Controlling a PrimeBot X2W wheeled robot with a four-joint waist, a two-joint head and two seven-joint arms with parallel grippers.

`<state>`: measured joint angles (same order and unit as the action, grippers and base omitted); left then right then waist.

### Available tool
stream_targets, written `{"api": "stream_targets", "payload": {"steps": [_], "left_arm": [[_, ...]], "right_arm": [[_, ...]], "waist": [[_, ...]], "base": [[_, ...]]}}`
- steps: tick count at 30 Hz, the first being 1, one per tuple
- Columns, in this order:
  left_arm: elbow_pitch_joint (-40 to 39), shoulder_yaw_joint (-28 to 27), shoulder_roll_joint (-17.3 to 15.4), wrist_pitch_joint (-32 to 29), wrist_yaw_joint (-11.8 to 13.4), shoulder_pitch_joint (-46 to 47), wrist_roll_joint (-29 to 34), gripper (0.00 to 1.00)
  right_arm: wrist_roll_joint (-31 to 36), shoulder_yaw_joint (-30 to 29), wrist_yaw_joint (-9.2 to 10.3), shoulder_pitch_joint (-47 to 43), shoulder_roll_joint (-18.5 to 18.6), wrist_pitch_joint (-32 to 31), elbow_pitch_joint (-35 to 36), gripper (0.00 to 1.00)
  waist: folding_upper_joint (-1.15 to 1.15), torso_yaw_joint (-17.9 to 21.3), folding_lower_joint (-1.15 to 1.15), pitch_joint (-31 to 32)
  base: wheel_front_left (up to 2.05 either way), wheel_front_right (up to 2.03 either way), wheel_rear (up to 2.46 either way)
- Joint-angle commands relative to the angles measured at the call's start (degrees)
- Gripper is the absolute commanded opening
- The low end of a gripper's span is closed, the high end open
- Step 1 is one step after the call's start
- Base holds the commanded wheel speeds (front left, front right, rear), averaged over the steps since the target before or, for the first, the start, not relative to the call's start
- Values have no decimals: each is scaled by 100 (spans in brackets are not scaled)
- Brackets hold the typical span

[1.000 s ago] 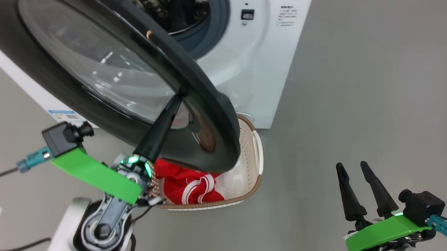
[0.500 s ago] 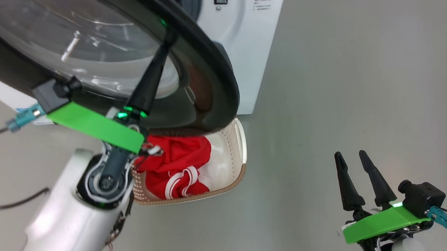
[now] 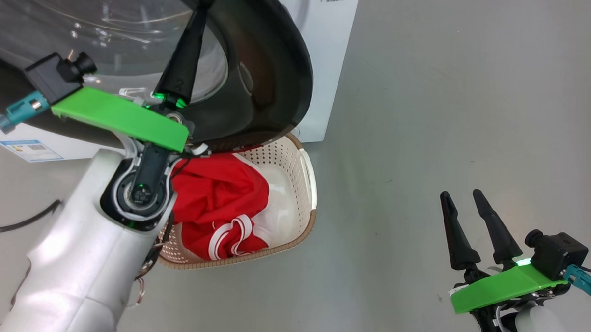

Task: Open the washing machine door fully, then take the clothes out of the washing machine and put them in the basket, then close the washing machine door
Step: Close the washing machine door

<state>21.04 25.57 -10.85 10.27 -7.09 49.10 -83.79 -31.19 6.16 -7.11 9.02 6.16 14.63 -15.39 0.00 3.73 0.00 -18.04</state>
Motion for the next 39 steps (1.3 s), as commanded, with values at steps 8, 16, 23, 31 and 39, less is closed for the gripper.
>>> {"api": "stream_targets", "payload": {"steps": [8, 16, 23, 31, 39], "left_arm": [[-20, 139, -307, 179, -40, 53, -211, 0], [-147, 275, -446, 280, -40, -623, -409, 0], [-246, 234, -556, 412, -40, -1388, -399, 0], [-178, -67, -689, 468, -40, -2302, -143, 0], [-93, -471, -769, 472, -40, -3092, 702, 80]], "right_arm": [[63, 70, -37, 79, 38, 37, 124, 100], [76, 42, -37, -50, 92, 37, 100, 100], [68, 49, -37, -175, 160, 37, 69, 100], [56, 35, -37, -385, 229, 37, 55, 100], [39, 31, -37, -582, 281, 37, 39, 100]], "waist": [[0, -81, 0, 89], [0, -282, 0, 331], [0, -453, 0, 587], [0, -611, 0, 857], [0, -703, 0, 1061]], "base": [[0, 0, 0], [0, 0, 0], [0, 0, 0], [0, 0, 0], [0, 0, 0]]}}
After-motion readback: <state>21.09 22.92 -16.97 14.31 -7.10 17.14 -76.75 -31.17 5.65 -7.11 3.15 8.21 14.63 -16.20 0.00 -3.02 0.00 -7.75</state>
